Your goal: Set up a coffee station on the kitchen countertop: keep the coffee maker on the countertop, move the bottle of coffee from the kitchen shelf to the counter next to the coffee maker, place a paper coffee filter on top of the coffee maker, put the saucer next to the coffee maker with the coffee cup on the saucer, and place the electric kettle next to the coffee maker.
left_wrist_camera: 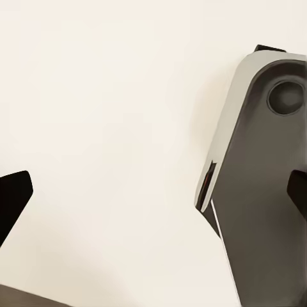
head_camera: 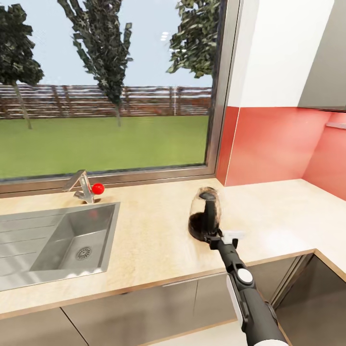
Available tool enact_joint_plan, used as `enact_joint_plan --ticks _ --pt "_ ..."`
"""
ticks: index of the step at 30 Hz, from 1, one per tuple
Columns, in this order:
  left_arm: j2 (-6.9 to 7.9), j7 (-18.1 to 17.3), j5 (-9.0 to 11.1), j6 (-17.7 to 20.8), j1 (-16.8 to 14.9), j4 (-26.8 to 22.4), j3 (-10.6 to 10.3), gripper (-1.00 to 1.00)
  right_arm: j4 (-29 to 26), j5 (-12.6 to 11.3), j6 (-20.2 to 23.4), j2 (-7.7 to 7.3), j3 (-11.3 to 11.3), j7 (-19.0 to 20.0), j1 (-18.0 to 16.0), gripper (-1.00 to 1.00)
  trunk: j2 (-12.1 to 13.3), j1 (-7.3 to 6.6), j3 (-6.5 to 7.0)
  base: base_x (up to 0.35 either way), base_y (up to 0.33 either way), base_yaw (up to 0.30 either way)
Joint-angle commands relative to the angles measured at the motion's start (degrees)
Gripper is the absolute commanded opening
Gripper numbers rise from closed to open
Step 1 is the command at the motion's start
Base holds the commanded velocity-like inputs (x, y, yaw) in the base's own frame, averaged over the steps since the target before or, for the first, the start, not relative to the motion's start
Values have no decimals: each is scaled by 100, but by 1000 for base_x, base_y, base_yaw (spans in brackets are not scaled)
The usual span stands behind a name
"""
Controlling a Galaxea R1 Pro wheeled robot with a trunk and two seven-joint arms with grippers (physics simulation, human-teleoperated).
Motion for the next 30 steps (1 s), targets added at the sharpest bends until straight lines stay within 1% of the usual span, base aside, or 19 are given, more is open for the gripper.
enact_joint_plan --ticks 1,3,5,8,9,10,11,12,14,16,18,20,21,23,25,26,30 --pt "0 13 51 -12 -3 1 -46 100 -9 29 -17 9 -45 311 -7 -100 -10 2 -10 0 0 0" --pt "5 14 54 -9 -3 1 -38 100 -58 30 -1 9 -52 896 -7 -100 -10 2 -10 0 0 0" --pt "10 18 59 -8 -3 5 -35 100 -218 32 15 9 -53 1365 -7 -100 -10 2 -10 0 0 0" --pt "55 27 65 -7 -3 8 -36 100 -479 41 56 9 -28 1760 -7 -100 -10 2 -10 0 0 0" --pt "70 30 68 -7 -3 9 -35 100 -561 43 91 9 34 1852 -7 -100 -10 2 -10 0 0 0" --pt "79 34 74 -7 -3 9 -34 100 -642 45 155 9 143 1923 -7 -100 -10 2 -10 0 0 0" --pt "86 33 77 -7 -3 9 -34 100 -724 46 251 9 267 1970 -7 -100 -10 2 -10 0 0 0" --pt "88 33 78 -7 -3 9 -34 100 -766 46 311 9 328 1987 -7 -100 -10 2 -10 0 0 0" --pt "93 35 81 -7 -3 9 -33 100 -940 47 584 9 514 2026 -7 -100 -10 2 -10 0 0 0" --pt "95 33 82 -7 -3 9 -33 100 -1173 48 921 9 621 2050 -7 -100 -10 2 -10 0 0 0" --pt "91 32 82 -7 -3 9 -34 100 -1340 43 1126 9 661 2057 -7 -100 -10 2 -10 0 0 0" --pt "89 30 83 -7 -3 9 -33 100 -1416 41 1219 9 715 2060 -7 -100 -10 2 -10 0 0 0" --pt "90 28 83 -7 -3 9 -33 100 -1445 42 1253 9 795 2061 -7 -100 -10 2 -10 0 0 0" --pt "85 24 83 -7 -3 9 -33 100 -1485 45 1302 9 1128 2055 -7 -100 -10 2 -10 0 0 0" --pt "81 23 83 -7 -3 9 -33 100 -1491 38 1311 9 1264 2058 -7 -100 -10 2 -10 0 0 0" --pt "80 23 83 -5 -3 9 -33 100 -1476 32 1314 9 1317 2061 -7 -100 -10 2 -10 0 0 0" --pt "86 23 83 0 -3 9 -29 100 -1486 31 1315 9 1331 2065 -6 -100 -10 2 -10 0 0 0"
